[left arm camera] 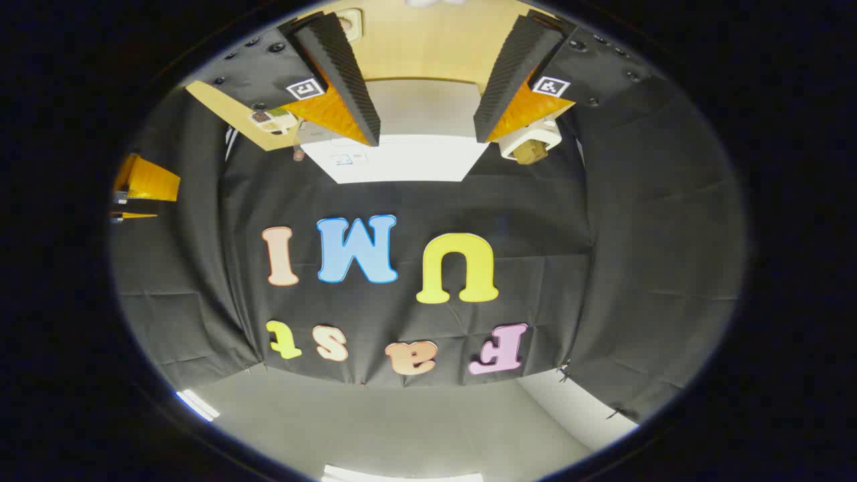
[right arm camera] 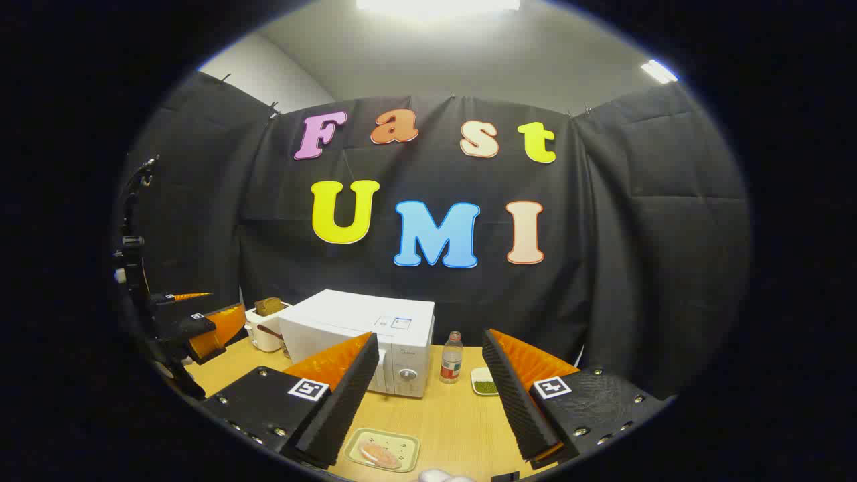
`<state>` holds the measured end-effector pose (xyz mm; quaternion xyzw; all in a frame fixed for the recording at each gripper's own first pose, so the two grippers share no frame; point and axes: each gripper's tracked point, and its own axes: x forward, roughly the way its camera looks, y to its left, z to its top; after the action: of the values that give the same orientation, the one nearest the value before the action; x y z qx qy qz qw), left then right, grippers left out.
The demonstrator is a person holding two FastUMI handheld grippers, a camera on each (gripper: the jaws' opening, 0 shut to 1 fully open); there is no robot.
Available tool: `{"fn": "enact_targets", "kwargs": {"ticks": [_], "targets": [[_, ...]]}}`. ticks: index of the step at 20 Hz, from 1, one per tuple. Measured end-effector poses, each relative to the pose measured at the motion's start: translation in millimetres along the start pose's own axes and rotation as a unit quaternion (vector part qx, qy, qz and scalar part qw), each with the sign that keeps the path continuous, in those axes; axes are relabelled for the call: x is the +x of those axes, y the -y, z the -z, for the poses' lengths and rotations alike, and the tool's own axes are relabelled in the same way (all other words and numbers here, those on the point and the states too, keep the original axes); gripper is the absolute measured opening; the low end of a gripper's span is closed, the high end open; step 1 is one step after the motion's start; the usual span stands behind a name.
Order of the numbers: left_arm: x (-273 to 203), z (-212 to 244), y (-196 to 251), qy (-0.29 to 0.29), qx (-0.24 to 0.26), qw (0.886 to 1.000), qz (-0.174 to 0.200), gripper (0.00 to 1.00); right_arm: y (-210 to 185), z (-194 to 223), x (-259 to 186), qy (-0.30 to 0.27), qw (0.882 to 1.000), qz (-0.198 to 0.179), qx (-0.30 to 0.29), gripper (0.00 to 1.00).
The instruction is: Open the microwave oven with the left hand, put the food in, and close the microwave oven.
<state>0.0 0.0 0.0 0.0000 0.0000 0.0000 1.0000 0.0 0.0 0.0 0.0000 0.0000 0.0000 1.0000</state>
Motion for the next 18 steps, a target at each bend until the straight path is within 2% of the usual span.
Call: {"fn": "enact_targets", "kwargs": {"ticks": [7, 14, 18], "targets": [[5.7, 10.3, 2.6, -0.003, 0.016, 1.0, -0.003, 0.96, 2.2, -1.7, 4.7, 0.004, 1.0, -0.001, 0.003, 0.95], [14.6, 14.2, 15.7, 0.001, 0.018, 1.0, 0.011, 0.96, 8.7, 2.0, 10.5, -0.003, 1.0, 0.005, 0.011, 0.95], [27.6, 37.3, 26.5, -0.006, 0.029, 0.999, 0.02, 0.96, 16.0, 2.0, 11.5, -0.008, 1.0, 0.01, 0.009, 0.95]]}}
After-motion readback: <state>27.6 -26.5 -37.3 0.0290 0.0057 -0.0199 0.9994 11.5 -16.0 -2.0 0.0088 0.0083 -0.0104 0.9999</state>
